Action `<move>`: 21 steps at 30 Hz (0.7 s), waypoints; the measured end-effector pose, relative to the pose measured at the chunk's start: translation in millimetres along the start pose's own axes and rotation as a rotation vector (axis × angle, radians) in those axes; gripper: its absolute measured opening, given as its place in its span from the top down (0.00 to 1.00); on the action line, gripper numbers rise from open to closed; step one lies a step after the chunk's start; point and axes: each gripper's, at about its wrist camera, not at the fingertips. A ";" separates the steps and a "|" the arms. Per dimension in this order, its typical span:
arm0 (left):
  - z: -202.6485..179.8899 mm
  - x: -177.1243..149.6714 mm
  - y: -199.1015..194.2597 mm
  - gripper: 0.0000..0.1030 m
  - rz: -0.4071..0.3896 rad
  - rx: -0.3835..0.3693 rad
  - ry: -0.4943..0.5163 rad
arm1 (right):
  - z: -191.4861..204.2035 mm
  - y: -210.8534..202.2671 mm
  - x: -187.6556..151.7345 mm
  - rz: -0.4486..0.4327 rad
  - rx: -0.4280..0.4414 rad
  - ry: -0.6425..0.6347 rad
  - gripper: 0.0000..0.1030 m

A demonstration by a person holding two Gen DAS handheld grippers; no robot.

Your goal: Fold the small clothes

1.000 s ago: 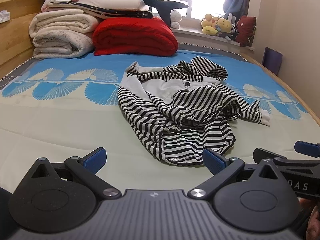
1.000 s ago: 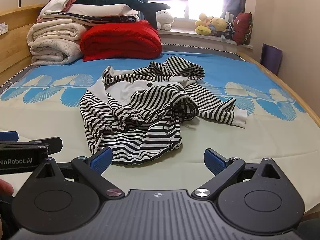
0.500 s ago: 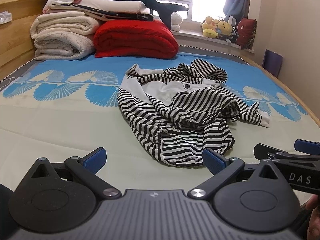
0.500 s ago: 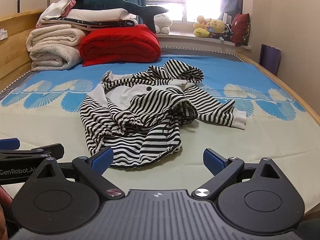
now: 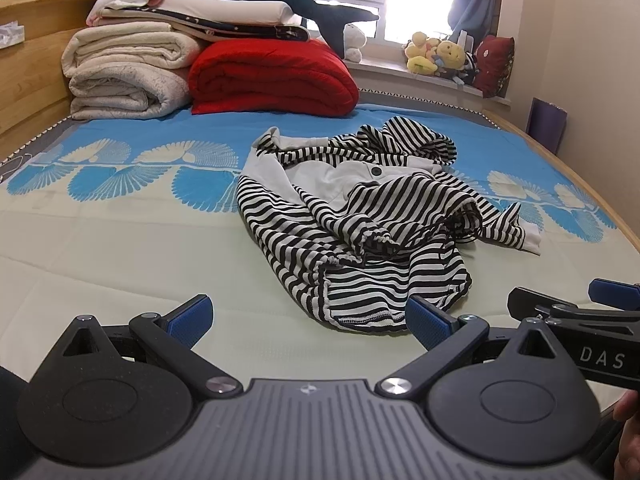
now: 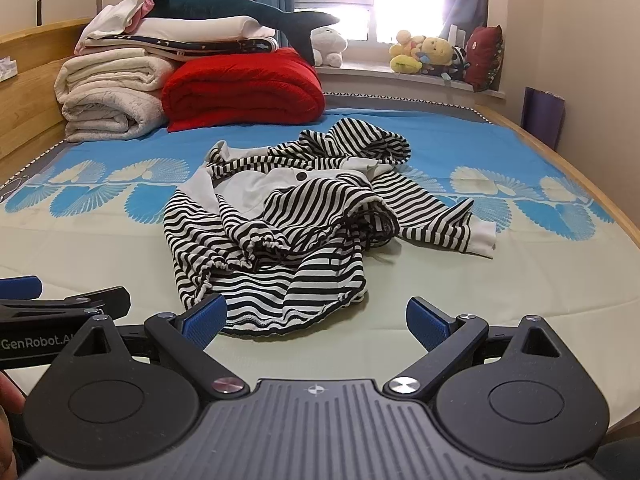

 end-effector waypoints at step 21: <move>0.0 -1.3 1.3 0.01 0.003 0.001 -0.001 | -1.1 1.4 0.8 0.005 0.004 -0.003 0.06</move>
Point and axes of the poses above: each gripper's, at about its wrist camera, not at the fingertips, and y roughly the way its jaws point, z to its left, x to its top, and after that the axes turned 14 degrees about z, right-handed
